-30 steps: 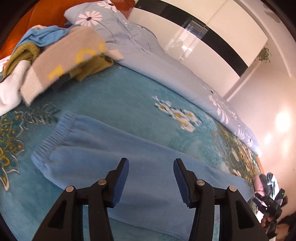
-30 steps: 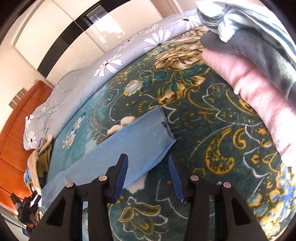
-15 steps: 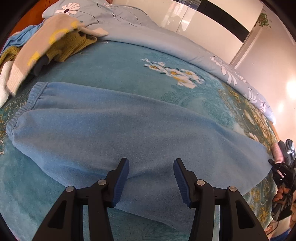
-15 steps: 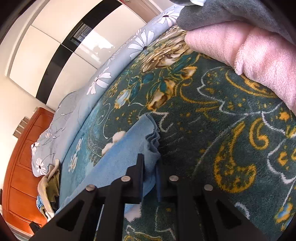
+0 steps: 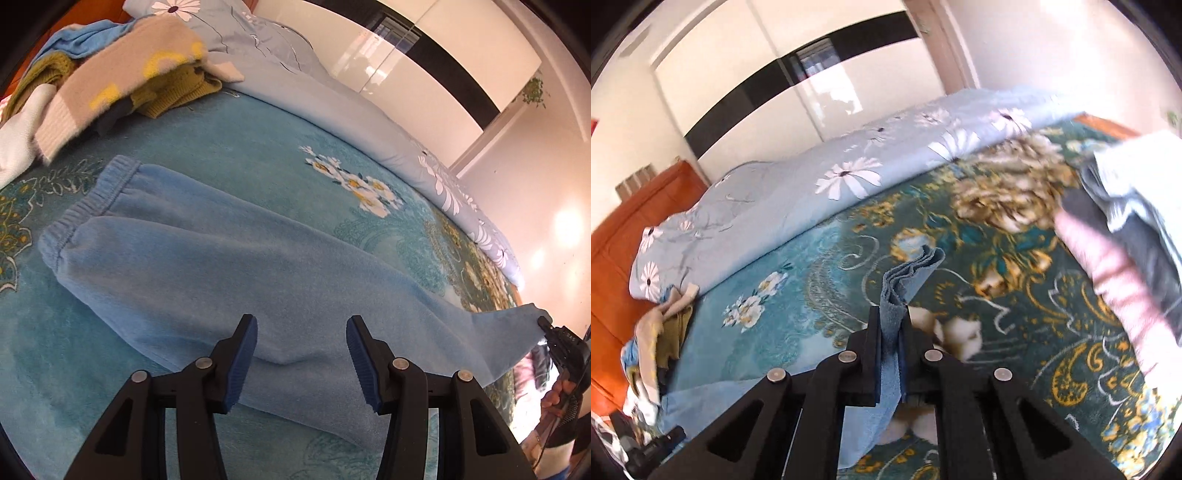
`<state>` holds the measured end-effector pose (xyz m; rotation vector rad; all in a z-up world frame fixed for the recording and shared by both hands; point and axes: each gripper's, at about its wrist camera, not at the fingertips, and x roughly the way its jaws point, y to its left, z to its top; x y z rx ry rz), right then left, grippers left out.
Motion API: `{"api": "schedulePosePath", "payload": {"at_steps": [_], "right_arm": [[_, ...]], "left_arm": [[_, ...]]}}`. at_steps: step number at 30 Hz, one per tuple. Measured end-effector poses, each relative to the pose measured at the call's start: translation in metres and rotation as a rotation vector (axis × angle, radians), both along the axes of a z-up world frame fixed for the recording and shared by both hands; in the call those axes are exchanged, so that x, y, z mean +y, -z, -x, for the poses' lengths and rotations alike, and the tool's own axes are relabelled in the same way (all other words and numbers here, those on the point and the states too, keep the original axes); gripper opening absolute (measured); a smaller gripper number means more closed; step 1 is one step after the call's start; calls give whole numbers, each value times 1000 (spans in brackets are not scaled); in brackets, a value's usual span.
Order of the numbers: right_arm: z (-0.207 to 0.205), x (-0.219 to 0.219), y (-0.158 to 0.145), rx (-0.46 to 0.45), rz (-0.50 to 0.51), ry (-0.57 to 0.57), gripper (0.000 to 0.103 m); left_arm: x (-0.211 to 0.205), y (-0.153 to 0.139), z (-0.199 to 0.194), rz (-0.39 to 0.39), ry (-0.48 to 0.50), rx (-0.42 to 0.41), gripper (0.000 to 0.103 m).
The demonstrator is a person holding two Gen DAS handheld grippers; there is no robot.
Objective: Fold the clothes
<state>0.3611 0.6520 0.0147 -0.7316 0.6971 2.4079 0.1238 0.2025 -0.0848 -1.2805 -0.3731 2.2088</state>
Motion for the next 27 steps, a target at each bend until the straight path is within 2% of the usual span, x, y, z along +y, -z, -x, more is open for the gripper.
{"api": "schedulePosePath", "payload": {"at_steps": [5, 10, 15, 19, 23, 27], "right_arm": [[62, -87, -27, -65, -198, -203, 7], [120, -171, -12, -123, -275, -387, 7], [156, -240, 18, -173, -297, -510, 7], [172, -285, 53, -255, -323, -582, 7], [171, -309, 81, -316, -317, -627, 7], [173, -318, 95, -339, -291, -637, 10]], "left_arm": [[-49, -8, 10, -40, -95, 13, 54], [-99, -9, 14, -71, -206, 19, 57], [-127, -2, 17, -94, -253, -3, 57], [-134, 4, 17, -99, -255, -22, 57], [-140, 7, 15, -105, -269, -28, 57], [-137, 6, 15, -107, -264, -26, 57]]}}
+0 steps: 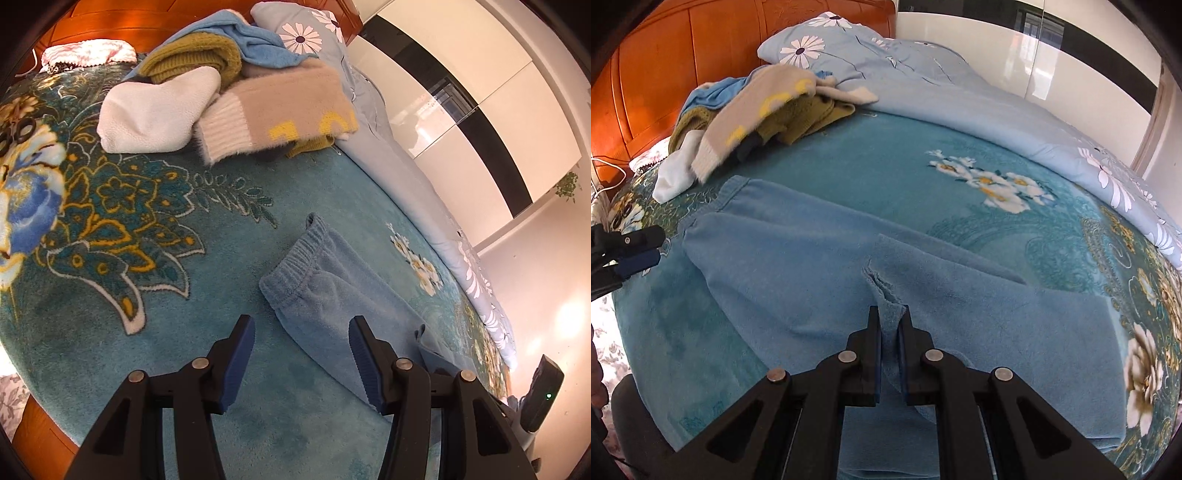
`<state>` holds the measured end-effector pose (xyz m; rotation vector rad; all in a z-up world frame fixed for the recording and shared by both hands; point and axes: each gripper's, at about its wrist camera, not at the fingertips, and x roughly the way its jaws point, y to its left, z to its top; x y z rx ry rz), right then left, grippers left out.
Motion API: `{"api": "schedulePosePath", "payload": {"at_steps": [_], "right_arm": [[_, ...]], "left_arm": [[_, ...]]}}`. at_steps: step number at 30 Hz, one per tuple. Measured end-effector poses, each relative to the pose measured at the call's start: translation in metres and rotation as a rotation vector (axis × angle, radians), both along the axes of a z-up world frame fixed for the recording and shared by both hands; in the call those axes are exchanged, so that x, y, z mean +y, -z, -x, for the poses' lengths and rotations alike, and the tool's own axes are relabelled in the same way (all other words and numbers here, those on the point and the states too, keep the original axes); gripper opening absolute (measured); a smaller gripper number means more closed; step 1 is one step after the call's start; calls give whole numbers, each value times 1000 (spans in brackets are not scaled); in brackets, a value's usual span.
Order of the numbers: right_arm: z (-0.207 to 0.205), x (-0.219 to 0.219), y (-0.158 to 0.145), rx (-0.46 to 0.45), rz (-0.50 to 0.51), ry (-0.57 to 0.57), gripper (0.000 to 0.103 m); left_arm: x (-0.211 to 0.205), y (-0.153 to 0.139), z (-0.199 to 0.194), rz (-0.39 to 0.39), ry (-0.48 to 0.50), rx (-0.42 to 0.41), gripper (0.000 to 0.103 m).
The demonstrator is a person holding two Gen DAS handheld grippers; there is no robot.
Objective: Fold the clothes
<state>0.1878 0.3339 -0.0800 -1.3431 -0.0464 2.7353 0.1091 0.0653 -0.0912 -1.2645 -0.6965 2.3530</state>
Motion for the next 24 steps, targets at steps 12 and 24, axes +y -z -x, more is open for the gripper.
{"api": "schedulePosePath", "payload": {"at_steps": [12, 24], "right_arm": [[-56, 66, -46, 166, 240, 62, 36], [-140, 155, -11, 90, 214, 325, 40]], "left_arm": [[78, -26, -16, -7, 220, 63, 57], [218, -16, -34, 127, 500, 71, 57]]}}
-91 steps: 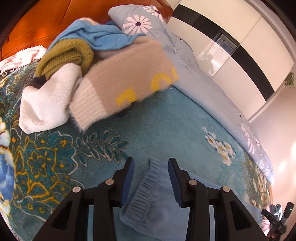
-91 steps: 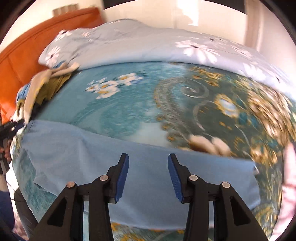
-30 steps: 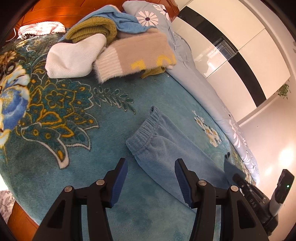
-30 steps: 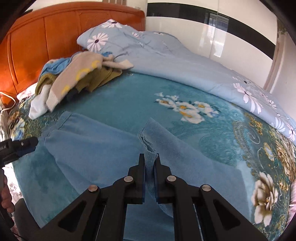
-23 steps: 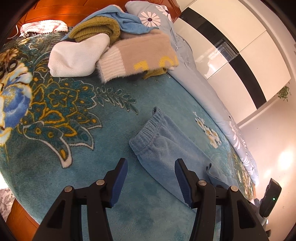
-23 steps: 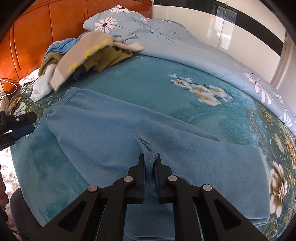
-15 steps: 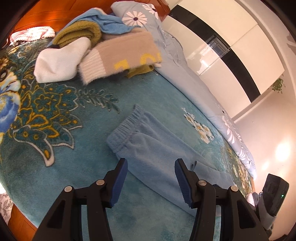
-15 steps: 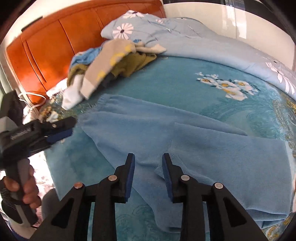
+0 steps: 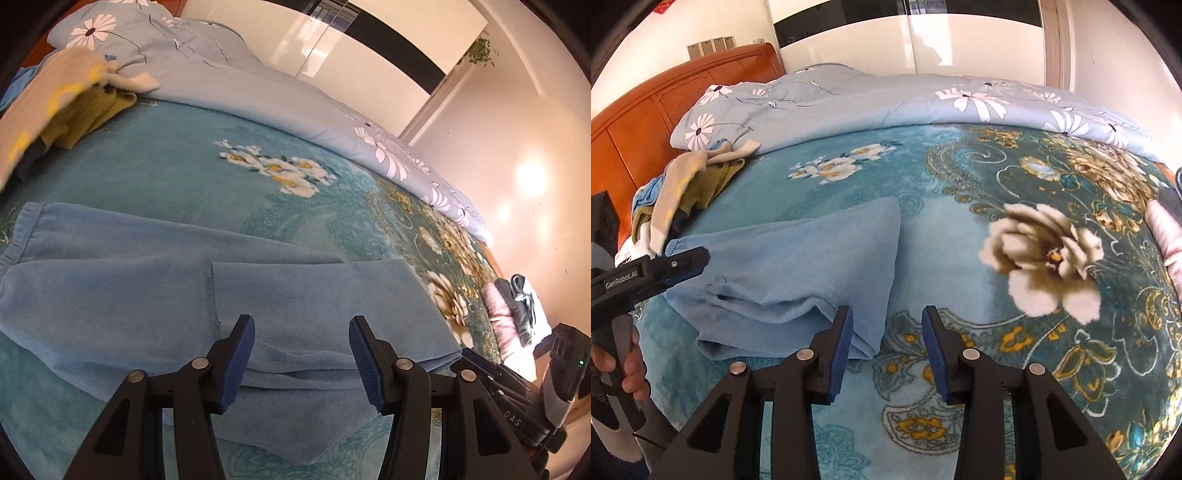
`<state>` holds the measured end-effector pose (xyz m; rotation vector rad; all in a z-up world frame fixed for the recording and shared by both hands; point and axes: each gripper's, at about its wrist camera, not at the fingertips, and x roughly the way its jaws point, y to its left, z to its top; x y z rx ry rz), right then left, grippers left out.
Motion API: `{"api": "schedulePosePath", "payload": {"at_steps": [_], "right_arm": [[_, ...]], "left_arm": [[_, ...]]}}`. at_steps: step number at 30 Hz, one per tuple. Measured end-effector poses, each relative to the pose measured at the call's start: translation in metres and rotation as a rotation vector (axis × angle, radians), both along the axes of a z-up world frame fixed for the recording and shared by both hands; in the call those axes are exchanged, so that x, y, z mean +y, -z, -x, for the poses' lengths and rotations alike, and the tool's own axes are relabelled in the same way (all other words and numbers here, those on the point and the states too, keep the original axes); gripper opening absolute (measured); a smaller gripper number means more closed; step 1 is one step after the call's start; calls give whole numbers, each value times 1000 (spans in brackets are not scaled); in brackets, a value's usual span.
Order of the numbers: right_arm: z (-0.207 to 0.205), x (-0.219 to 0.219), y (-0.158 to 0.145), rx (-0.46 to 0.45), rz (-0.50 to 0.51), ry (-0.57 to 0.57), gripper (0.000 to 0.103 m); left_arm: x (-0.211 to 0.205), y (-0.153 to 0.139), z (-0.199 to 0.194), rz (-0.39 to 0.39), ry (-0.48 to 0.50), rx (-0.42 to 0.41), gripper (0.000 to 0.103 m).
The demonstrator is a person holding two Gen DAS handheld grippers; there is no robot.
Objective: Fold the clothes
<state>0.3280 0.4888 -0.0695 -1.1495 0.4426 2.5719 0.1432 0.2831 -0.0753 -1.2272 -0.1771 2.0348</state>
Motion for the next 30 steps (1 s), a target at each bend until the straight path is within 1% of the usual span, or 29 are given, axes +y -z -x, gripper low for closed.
{"api": "schedulePosePath", "payload": {"at_steps": [2, 4, 6, 9, 10, 11, 13, 14, 15, 16, 17, 20, 23, 26, 30], "right_arm": [[5, -5, 8, -2, 6, -31, 40], [11, -10, 15, -15, -11, -60, 40], [15, -14, 20, -31, -25, -66, 40], [16, -15, 22, -25, -29, -62, 40], [17, -15, 23, -26, -38, -61, 42], [16, -14, 22, -24, -54, -49, 46], [13, -7, 20, -16, -101, 12, 47], [10, 2, 19, -14, -111, 67, 47], [7, 11, 19, -9, -97, 108, 48], [4, 20, 20, -1, -53, 131, 51], [1, 26, 22, -2, -31, 151, 52], [-4, 34, 28, -32, -36, 195, 52], [-8, 36, 32, -40, 7, 189, 52], [-12, 33, 24, -37, 15, 161, 52], [-24, 31, 6, -19, 24, 111, 53]], "left_arm": [[2, 7, 2, 16, -17, -23, 57], [2, 13, 4, 32, -35, -35, 57], [3, 18, 4, 47, -31, -39, 57], [7, 23, 4, 67, -27, -41, 57], [6, 23, 4, 68, -27, -42, 57], [5, 24, 4, 69, -27, -43, 57], [3, 25, 5, 69, -28, -45, 57], [2, 25, 5, 69, -28, -46, 57], [0, 26, 6, 73, -32, -48, 57], [-2, 28, 7, 71, -38, -55, 57], [-4, 30, 9, 67, -43, -63, 57], [-10, 34, 11, 57, -56, -81, 57], [-9, 35, 10, 63, -55, -73, 57], [-6, 35, 9, 78, -47, -61, 57], [-16, 34, 12, 33, -60, -92, 57]]}}
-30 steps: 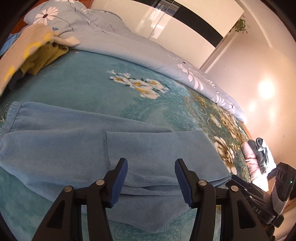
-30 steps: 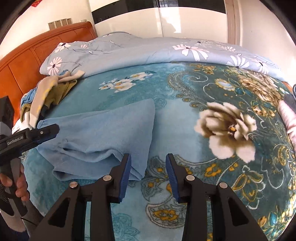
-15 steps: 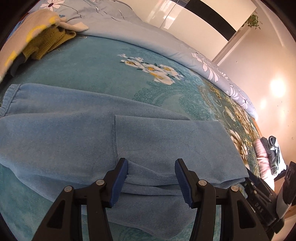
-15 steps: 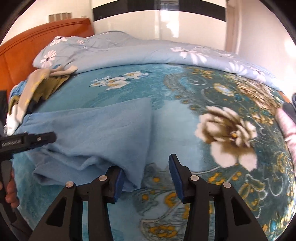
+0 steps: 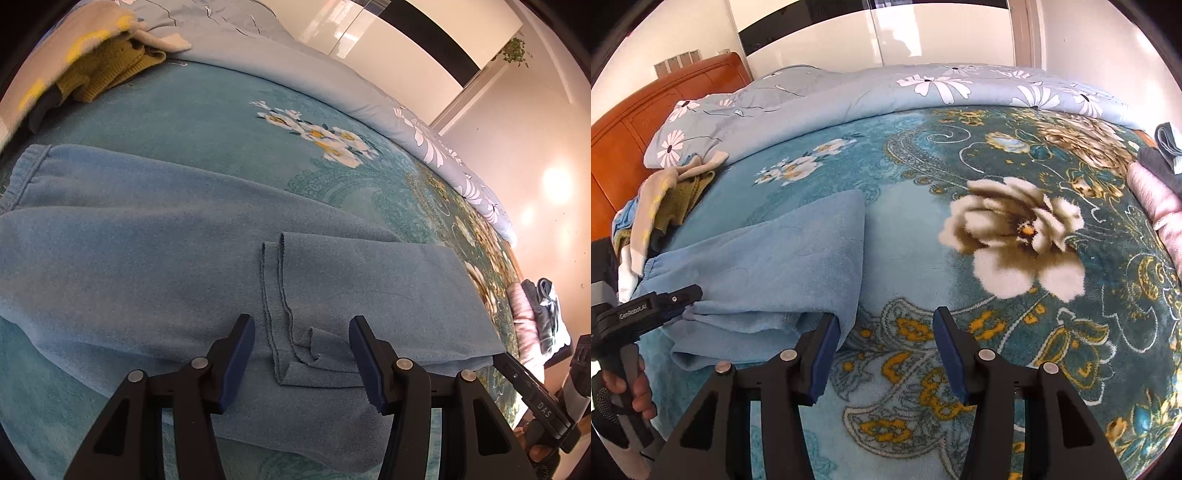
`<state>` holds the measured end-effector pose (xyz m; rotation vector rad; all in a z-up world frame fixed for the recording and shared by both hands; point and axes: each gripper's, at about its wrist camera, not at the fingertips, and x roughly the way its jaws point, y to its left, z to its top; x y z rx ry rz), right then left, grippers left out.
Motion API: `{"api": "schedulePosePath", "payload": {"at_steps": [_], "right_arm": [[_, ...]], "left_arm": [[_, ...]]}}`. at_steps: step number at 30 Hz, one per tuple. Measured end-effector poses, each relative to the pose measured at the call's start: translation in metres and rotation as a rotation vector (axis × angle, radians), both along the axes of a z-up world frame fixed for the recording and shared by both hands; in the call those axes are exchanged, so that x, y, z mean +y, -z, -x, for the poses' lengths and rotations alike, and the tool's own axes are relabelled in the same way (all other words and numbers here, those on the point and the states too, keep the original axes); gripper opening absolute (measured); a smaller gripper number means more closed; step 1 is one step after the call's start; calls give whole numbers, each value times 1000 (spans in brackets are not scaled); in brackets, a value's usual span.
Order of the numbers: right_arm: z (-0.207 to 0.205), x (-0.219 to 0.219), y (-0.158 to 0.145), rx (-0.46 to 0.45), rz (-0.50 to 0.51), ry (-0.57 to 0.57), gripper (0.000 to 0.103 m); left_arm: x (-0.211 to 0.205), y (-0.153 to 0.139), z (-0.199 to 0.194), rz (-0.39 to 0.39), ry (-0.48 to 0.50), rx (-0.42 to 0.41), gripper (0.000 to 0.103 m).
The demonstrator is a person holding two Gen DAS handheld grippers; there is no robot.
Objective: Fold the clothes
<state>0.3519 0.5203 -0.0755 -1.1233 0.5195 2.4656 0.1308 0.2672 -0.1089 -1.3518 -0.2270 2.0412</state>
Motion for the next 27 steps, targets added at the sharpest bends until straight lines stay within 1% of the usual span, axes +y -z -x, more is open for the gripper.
{"api": "schedulePosePath", "payload": {"at_steps": [2, 6, 8, 11, 14, 15, 18, 20, 23, 27], "right_arm": [[-10, 1, -10, 4, -29, -4, 53], [-20, 12, -31, 32, -63, 28, 53], [-8, 14, -37, 57, -58, 14, 53], [25, 7, -41, 85, -29, -53, 53], [60, -16, -33, 58, -27, -164, 53], [68, -24, -28, 48, -29, -198, 53], [79, -33, -11, -6, -45, -246, 53], [76, -30, 1, -34, -42, -238, 53], [65, -23, 15, -46, -1, -200, 53], [61, -21, 26, -50, 32, -178, 53]], "left_arm": [[-10, -4, 2, -22, -26, -8, 57], [-26, -20, 4, -65, -67, 13, 57], [-21, -27, 3, -68, -59, 31, 57], [-3, -35, -6, -79, 0, 53, 57], [17, -37, -17, -78, 79, 67, 57], [23, -35, -20, -66, 100, 67, 57], [32, -23, -22, -28, 123, 45, 57], [32, -14, -22, -15, 125, 26, 57], [29, -7, -22, -30, 116, 13, 57], [31, -4, -24, -15, 120, 22, 57]]}}
